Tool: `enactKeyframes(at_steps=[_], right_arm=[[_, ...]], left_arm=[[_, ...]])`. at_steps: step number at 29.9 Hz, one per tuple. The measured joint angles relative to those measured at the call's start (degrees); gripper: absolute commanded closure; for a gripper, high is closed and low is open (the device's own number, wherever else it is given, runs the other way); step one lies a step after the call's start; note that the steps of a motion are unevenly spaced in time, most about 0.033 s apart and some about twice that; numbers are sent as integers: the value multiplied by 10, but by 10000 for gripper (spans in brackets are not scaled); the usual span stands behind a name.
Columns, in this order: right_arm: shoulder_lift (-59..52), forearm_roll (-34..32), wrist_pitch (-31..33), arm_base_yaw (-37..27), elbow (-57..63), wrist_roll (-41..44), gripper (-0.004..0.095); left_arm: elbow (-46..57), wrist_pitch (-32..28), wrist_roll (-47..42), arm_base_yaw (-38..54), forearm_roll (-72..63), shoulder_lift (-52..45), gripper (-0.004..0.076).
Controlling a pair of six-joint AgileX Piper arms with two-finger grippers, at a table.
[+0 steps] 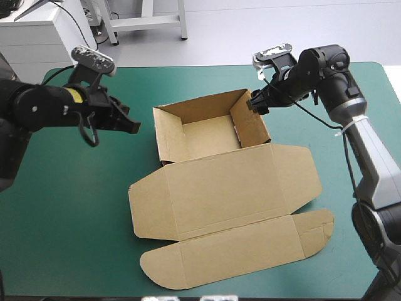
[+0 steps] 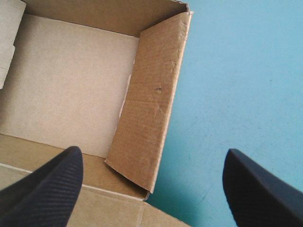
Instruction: Fold the box
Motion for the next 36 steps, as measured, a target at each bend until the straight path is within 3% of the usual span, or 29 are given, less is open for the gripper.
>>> enactKeyframes(at_steps=[17,25,30,36], right_arm=[[40,0,0,0,0,-15,168],[131,0,-3,0,0,-23,182],[167,1,-7,0,0,-24,336],[172,1,-26,0,-3,-24,777]], left_arm=[[415,-2,-31,0,43,-246,731],[514,-28,-67,0,43,-304,731],[517,-30,-69,0,43,-326,731],[517,-33,-70,0,43,-331,731]])
